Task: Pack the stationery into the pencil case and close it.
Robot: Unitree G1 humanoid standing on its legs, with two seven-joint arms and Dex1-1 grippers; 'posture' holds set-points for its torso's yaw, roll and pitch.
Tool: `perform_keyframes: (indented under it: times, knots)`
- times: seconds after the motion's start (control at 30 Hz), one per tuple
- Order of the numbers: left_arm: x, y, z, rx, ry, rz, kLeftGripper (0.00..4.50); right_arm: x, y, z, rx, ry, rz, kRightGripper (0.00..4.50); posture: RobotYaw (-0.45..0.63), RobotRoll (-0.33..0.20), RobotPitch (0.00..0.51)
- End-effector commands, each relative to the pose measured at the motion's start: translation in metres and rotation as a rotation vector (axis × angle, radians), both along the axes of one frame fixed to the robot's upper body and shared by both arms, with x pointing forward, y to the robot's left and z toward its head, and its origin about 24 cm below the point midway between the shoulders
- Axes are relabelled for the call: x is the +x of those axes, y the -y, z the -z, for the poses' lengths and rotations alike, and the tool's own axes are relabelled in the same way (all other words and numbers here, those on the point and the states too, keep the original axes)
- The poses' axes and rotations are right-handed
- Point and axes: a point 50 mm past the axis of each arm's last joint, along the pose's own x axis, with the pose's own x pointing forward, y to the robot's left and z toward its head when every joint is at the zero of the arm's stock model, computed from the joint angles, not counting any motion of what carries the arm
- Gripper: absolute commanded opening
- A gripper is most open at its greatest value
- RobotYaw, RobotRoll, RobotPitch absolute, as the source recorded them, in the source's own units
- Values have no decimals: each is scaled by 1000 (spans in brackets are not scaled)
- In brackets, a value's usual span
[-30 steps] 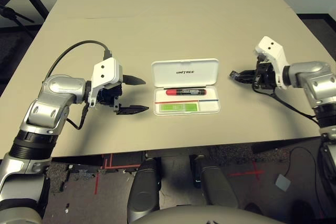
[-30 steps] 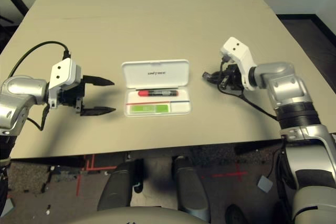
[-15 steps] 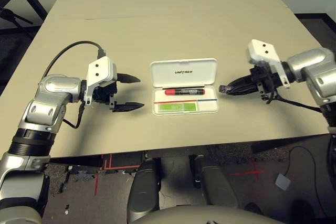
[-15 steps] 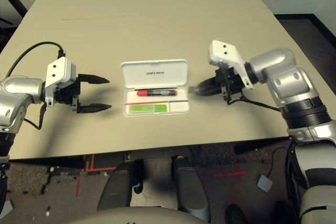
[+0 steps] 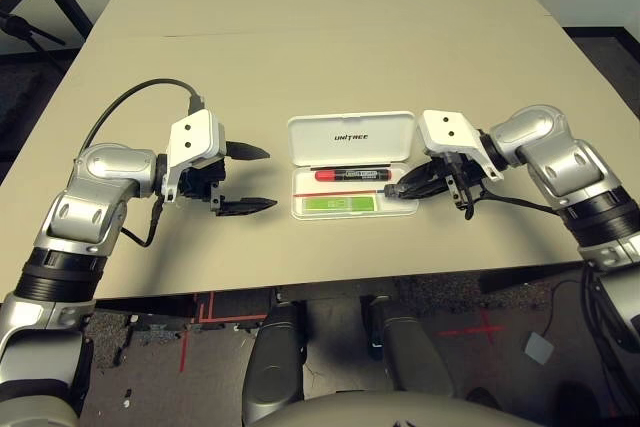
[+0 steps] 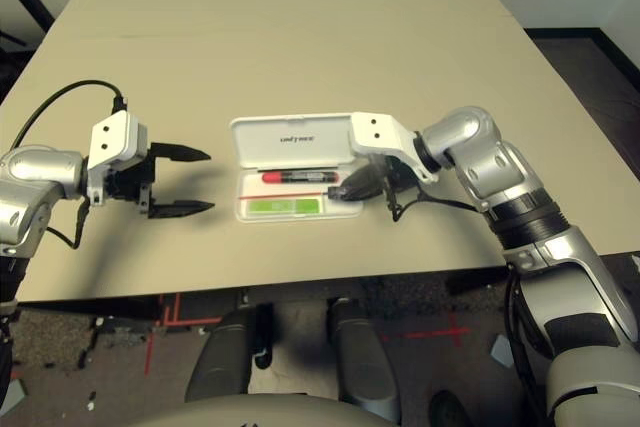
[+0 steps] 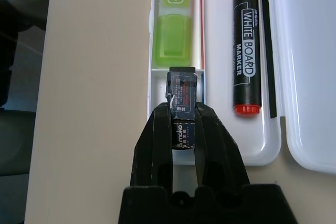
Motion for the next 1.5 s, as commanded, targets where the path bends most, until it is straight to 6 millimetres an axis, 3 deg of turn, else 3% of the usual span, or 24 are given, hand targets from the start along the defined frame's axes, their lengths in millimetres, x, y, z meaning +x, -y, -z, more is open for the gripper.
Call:
perform_keyframes:
  times: [0.03, 0.37, 0.4, 0.47, 0.7, 0.9, 1.1, 1.23, 1.5]
  knots:
    - [-2, 0, -2, 5, 5, 6, 4500, 0, 2, 5, -13, 2, -1, 657, 48, 0, 173]
    - [6, -1, -5, -26, 0, -37, 4500, -4, 8, -3, 31, -45, -11, 4389, 36, 0, 170]
    - [7, -1, -5, -31, 0, -46, 4500, -4, 9, -5, 43, -51, -9, 4491, 34, 0, 169]
    - [9, -2, -6, -38, -2, -64, 4500, -5, 11, -9, 58, -49, -7, 4491, 33, 0, 169]
    - [29, -20, -20, -52, 16, -203, 4500, -6, 56, -24, 82, -48, 96, 4491, 20, 0, 163]
    - [42, -36, -22, -11, 11, -280, 2430, -6, 83, -28, 97, -36, 165, 4500, 2, 0, 161]
    - [58, -43, -22, 16, 29, -328, 78, -9, 89, -25, 105, -31, 187, 4500, -12, 0, 166]
    - [75, -31, -23, 6, 52, -331, 30, -10, 89, -25, 126, -37, 188, 4500, -21, 0, 172]
    - [100, 20, -12, -24, 40, -219, 30, -17, 91, -30, 186, -57, 162, 4500, -54, 0, 183]
